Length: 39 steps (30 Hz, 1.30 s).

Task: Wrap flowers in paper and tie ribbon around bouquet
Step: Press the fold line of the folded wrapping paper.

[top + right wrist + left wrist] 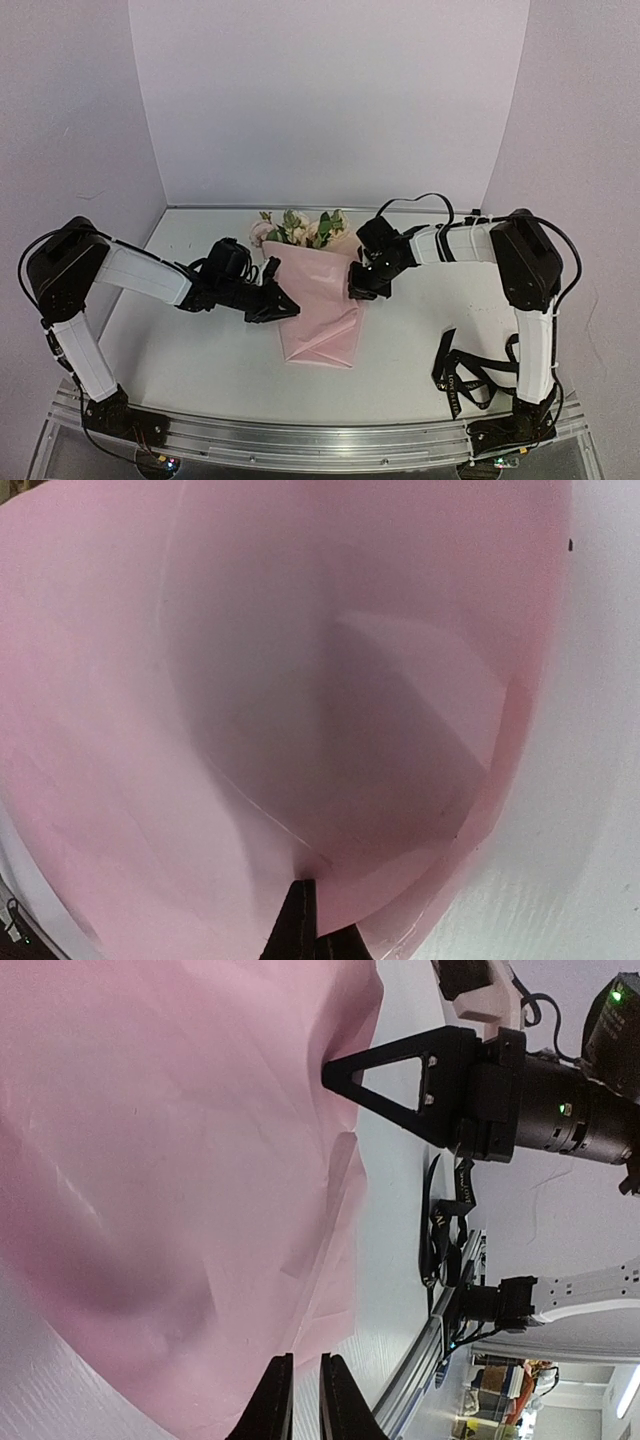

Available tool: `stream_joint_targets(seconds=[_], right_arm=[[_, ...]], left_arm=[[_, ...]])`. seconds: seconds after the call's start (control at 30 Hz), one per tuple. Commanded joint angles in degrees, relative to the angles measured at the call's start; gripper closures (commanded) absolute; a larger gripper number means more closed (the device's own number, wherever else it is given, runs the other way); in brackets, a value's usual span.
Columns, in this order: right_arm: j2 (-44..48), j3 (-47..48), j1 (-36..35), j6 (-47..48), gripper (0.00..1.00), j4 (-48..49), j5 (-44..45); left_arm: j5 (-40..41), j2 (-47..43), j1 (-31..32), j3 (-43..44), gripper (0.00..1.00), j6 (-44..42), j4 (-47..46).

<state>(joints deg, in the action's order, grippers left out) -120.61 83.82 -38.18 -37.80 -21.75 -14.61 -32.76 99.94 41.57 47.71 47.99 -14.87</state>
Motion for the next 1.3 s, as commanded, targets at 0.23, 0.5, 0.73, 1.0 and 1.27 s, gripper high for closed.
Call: stream_joint_targets(seconds=[0.23, 0.5, 0.73, 1.0, 1.27], right_arm=[[1.44, 4.06, 0.2, 1.19, 1.0, -4.09, 0.48], [7.19, -0.76, -0.28, -1.22, 0.93, -4.76, 2.12], [15.99, -5.13, -2.17, -2.97, 0.67, -6.26, 5.16], [11.47, -2.76, -8.38, -7.13, 0.72, -2.64, 0.87], [6.07, -5.66, -9.3, -14.23, 0.79, 6.85, -1.92]], left_arm=[[-2.99, 10.7, 2.8, 7.54, 0.91, -2.71, 6.38], [-2.84, 12.59, 2.9, 6.43, 0.92, -2.98, 8.46], [-3.18, 12.52, 2.91, 6.11, 0.92, -3.74, 9.03], [-3.89, 11.6, 2.99, 5.37, 0.92, -4.71, 9.14], [-4.06, 10.23, 3.09, 4.37, 0.92, -5.26, 8.86]])
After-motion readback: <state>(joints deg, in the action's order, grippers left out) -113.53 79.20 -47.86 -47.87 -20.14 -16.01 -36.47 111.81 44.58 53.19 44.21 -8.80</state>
